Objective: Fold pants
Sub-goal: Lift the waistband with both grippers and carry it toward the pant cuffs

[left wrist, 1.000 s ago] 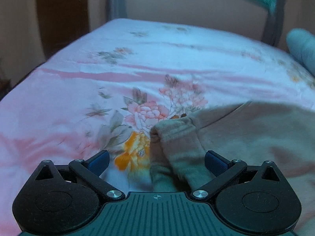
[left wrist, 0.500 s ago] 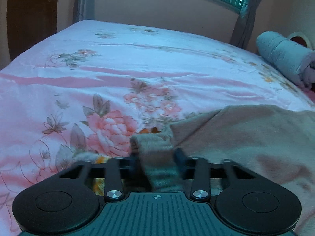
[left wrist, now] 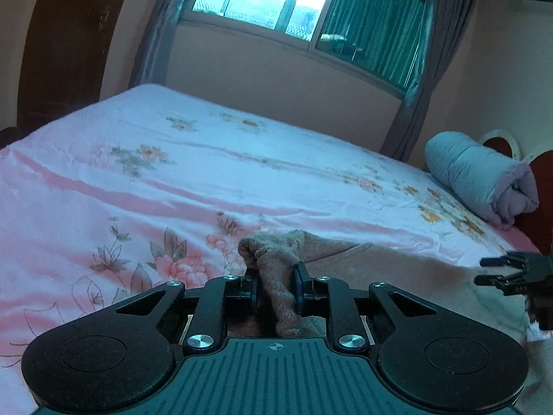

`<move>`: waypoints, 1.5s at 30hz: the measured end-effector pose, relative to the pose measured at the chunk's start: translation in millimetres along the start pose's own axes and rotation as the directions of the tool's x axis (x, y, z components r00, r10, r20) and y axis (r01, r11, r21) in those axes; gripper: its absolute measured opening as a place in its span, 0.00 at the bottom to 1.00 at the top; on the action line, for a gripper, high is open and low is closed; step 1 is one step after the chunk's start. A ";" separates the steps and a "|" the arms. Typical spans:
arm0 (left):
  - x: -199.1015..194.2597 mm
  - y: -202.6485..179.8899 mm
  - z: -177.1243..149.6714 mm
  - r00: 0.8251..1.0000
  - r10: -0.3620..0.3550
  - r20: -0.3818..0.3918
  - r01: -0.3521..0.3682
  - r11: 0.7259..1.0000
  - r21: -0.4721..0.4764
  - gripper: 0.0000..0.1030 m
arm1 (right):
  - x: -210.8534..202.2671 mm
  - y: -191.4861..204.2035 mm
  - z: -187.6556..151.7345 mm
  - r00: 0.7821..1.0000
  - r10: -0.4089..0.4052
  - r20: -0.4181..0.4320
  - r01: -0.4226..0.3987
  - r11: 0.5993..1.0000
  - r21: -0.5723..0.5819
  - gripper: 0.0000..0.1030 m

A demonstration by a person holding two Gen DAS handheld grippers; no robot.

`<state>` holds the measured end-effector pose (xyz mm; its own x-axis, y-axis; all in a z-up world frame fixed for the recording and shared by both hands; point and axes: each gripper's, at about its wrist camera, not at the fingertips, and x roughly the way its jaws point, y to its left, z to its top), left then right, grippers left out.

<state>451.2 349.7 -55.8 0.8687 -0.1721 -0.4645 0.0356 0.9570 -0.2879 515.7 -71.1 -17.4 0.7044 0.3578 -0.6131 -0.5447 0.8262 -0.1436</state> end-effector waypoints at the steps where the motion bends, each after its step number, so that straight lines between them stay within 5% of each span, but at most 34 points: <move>1: 2.3 0.7 -1.0 1.000 0.004 -0.008 -0.004 1.000 0.002 0.19 | 6.7 1.7 2.1 1.000 0.003 -0.020 -0.004 0.999 -0.039 0.54; 5: 13.6 3.2 -5.9 0.999 0.021 -0.034 -0.021 1.000 0.005 0.19 | 29.2 2.9 4.6 0.992 0.060 -0.108 -0.073 0.991 -0.112 0.49; 13: 28.1 5.7 -18.2 0.997 0.045 -0.069 -0.046 0.999 -0.001 0.19 | 35.9 2.7 -1.3 0.985 0.099 -0.138 -0.113 0.988 -0.101 0.38; 15: 29.1 5.2 -17.8 0.996 0.049 -0.075 -0.048 0.999 0.004 0.19 | 37.0 2.4 0.2 0.985 0.086 -0.147 -0.099 0.991 -0.087 0.24; 16: 29.2 4.8 -16.8 0.996 0.050 -0.077 -0.049 0.999 0.006 0.19 | 36.9 3.8 1.3 0.986 0.074 -0.151 -0.088 0.992 -0.088 0.00; 25: 4.5 -3.7 1.5 0.999 0.012 -0.037 -0.011 0.999 0.041 0.19 | -7.9 -0.3 15.6 0.997 0.034 -0.072 -0.039 0.997 -0.063 0.00; 35: -69.8 -11.0 7.0 0.990 -0.130 0.048 0.123 0.986 0.116 0.18 | -132.2 11.4 10.8 0.999 0.019 -0.026 -0.023 0.989 -0.143 0.00; 37: -74.8 -10.2 8.9 0.990 -0.134 0.054 0.128 0.985 0.113 0.18 | -133.8 16.1 8.1 1.000 0.009 -0.016 -0.012 0.983 -0.181 0.00; 40: -78.2 -15.1 10.7 0.988 -0.139 0.066 0.130 0.984 0.125 0.16 | -111.5 12.5 15.7 1.000 0.008 -0.007 -0.009 0.989 -0.151 0.19; 45: -87.4 -21.0 8.4 0.988 -0.113 0.106 0.095 0.982 0.162 0.13 | -47.8 7.1 22.0 0.998 0.030 -0.052 -0.039 0.983 -0.181 0.18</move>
<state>378.7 346.6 -2.0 0.9063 -0.2539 -0.3379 0.1979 0.9613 -0.1915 488.2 -72.8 28.0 0.6631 0.3595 -0.6566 -0.6451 0.7194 -0.2576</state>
